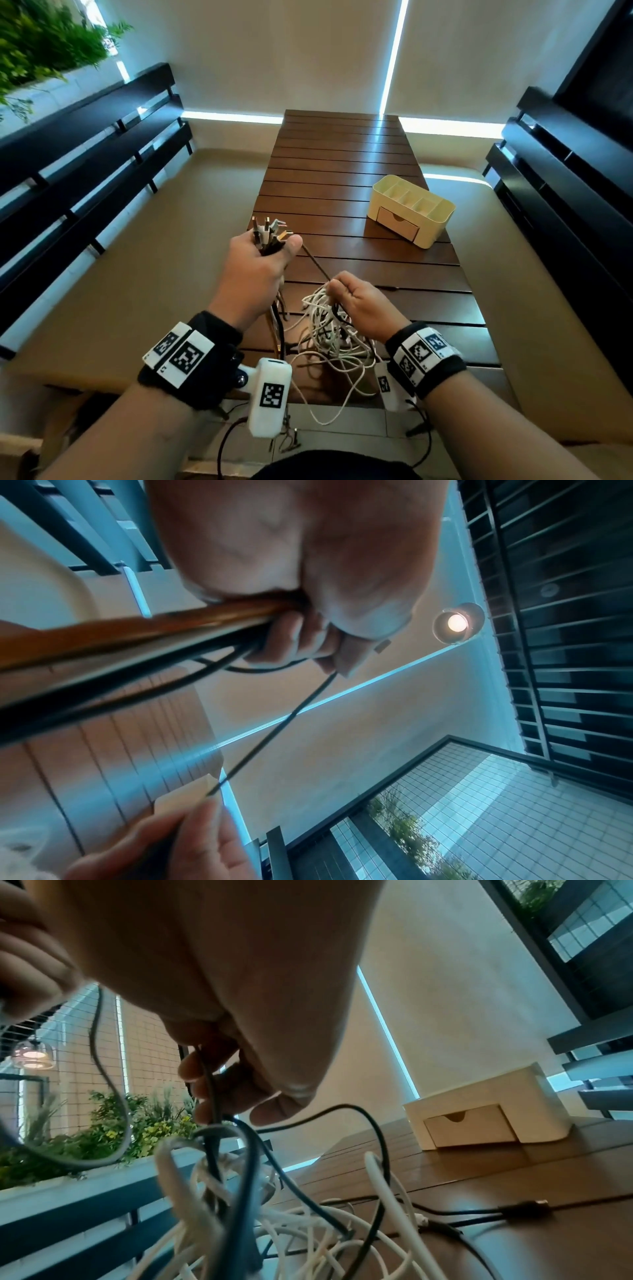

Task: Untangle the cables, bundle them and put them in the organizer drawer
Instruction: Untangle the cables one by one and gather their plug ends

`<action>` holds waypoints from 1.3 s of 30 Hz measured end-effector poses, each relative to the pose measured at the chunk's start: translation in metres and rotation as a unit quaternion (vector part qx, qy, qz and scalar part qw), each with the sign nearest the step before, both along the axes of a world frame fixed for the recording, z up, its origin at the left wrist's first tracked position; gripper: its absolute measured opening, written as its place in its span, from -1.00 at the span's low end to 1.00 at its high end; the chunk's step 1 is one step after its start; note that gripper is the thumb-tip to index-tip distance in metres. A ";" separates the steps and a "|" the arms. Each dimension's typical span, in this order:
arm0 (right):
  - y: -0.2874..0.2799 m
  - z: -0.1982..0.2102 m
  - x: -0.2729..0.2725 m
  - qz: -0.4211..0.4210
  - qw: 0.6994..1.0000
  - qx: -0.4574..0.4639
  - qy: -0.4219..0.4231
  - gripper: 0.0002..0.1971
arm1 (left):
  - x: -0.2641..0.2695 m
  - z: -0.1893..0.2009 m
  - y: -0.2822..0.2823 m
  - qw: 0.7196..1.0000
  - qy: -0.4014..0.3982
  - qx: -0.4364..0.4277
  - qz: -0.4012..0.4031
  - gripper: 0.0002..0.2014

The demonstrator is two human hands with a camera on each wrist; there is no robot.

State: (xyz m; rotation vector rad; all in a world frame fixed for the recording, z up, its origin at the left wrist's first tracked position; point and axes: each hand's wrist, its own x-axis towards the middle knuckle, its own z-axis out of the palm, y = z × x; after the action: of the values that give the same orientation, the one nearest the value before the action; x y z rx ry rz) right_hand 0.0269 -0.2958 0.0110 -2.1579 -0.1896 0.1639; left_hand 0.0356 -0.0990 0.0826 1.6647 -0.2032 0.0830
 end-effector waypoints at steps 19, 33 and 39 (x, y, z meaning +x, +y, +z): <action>0.015 0.039 0.011 0.031 0.980 0.067 -0.182 -0.94 | 0.001 -0.006 -0.015 0.987 -0.015 0.160 0.004 -0.84; 0.003 0.000 0.004 0.004 1.000 0.014 0.003 -0.78 | 0.005 0.009 -0.007 0.994 -0.025 0.091 0.058 -0.68; -0.005 0.030 0.012 -0.062 0.989 0.090 -0.099 -0.88 | 0.012 -0.012 0.008 0.974 0.058 0.201 0.084 -0.86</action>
State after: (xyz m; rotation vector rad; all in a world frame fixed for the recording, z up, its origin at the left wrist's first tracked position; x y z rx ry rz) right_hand 0.0393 -0.3007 0.0414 -1.9977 -0.1763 -0.1348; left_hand 0.0476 -0.0908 0.0704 2.0835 0.0128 0.0757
